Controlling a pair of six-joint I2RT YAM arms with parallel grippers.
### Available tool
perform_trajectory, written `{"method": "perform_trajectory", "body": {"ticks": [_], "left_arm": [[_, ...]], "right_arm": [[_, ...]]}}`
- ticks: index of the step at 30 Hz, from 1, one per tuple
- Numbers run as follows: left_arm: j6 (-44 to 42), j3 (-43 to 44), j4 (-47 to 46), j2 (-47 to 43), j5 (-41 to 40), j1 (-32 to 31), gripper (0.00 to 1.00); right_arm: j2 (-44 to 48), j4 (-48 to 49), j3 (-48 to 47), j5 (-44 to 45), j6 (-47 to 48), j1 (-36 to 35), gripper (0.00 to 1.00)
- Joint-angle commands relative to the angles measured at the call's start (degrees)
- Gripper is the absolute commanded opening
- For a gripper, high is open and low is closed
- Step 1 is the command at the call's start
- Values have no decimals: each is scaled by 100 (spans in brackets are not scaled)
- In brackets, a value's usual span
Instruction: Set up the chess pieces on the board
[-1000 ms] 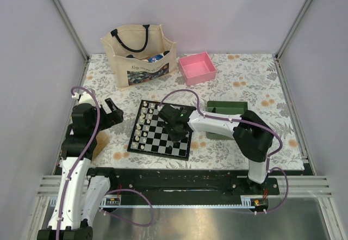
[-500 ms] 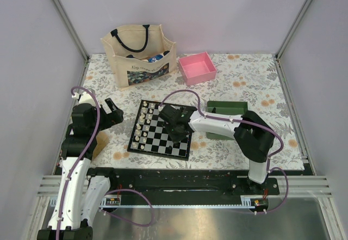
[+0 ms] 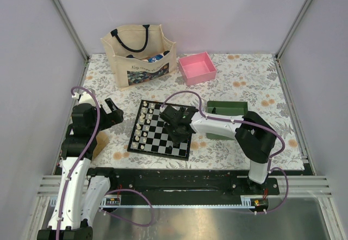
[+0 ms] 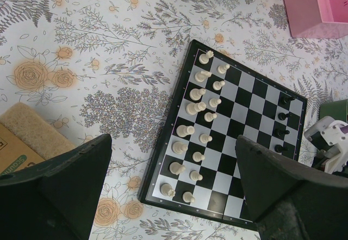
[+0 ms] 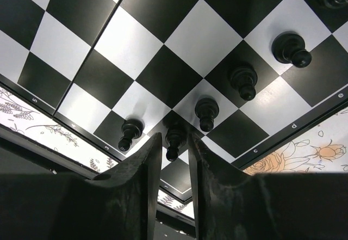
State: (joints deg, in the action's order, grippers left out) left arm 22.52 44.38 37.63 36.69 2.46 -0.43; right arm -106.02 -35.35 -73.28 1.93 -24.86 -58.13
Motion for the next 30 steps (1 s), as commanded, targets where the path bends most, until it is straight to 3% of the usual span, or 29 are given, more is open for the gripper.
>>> {"method": "perform_trajectory", "body": {"ticks": [1,11,30], "left_arm": [[42,-35,-265,-74,106,34,99],[42,-35,-273,-74,106,25,99],[50,-35,-273,-65,97,34,99]], "right_arm": [[301,64,-73,61,-54,-41,37],[521,46,-310,79,-36,-41,40],[-6,143,-591,-334,-212,-366,43]]}}
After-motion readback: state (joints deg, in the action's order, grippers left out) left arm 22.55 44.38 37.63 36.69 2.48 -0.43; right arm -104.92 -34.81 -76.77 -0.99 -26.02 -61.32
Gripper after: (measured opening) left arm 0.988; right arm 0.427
